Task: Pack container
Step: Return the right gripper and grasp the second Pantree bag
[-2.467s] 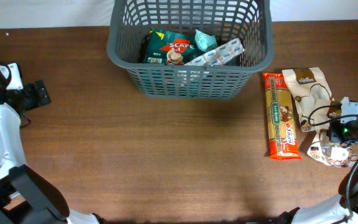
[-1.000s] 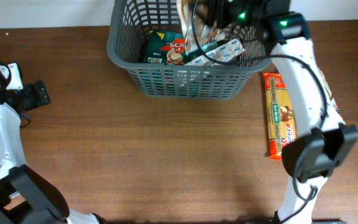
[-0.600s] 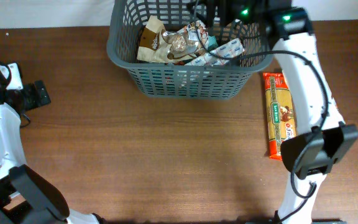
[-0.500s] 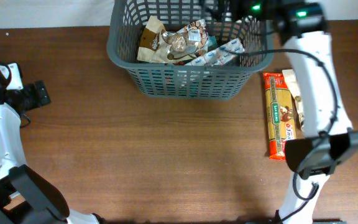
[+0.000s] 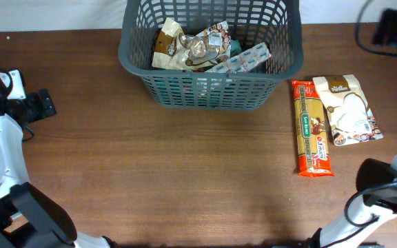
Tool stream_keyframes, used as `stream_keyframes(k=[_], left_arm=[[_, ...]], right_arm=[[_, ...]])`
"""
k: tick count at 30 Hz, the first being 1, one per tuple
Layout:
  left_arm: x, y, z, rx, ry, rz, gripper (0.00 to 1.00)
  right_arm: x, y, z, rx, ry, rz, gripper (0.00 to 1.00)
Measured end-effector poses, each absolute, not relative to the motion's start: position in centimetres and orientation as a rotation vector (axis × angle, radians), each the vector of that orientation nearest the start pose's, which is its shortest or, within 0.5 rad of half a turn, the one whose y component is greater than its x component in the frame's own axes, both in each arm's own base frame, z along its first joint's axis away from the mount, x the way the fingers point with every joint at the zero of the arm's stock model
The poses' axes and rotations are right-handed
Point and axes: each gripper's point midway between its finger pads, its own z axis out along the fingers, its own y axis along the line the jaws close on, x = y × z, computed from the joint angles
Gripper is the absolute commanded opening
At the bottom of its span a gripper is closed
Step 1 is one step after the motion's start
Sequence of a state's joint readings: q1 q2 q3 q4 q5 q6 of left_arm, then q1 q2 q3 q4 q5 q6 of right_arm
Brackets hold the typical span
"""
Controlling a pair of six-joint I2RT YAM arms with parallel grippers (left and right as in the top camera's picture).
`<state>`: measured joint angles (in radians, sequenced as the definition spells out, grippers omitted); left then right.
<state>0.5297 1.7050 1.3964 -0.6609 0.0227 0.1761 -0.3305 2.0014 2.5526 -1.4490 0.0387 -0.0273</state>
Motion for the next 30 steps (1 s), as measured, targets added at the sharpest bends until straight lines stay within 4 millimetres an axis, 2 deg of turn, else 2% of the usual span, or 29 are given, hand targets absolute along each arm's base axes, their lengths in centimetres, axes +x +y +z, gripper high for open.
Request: stream_keyframes(k=[3,5,9,11,16,20,27,30], left_arm=[[38.7,22.2,15.5,-0.441,2.520,0.247,0.99],[38.7,22.2,15.5,-0.441,2.520,0.247,0.99],[38.7,22.2,15.5,-0.441,2.520,0.247,0.99],[38.7,22.2,15.5,-0.441,2.520,0.248,0.99],[38.7,22.2,15.5,-0.441,2.520,0.247,0.99],[38.7,22.2,15.5,-0.441,2.520,0.247,0.99],[38.7,22.2,15.5,-0.441,2.520,0.248,0.99],[38.7,22.2,15.5,-0.441,2.520,0.248,0.99]], right_arm=[[42.1,-18.3,30.0,0.448,2.559,-0.223,0.99],[41.2,-19.3,26.2,0.432,2.667,-0.212,0.99],[39.6,-19.9,18.3,0.306,2.864,-0.153,0.99],[39.7,-19.6,15.9,0.212,2.893,-0.113,0.99],[40.5,-19.0,12.3,0.030,2.884,-0.074,0.99],[40.3,-18.8,9.3,-0.085,2.890,-0.074,0.99],[41.5,-19.7,6.6,-0.175,2.835,-0.135,0.99],[41.5,-19.8,4.8,-0.193,2.861,-0.115,0.99]])
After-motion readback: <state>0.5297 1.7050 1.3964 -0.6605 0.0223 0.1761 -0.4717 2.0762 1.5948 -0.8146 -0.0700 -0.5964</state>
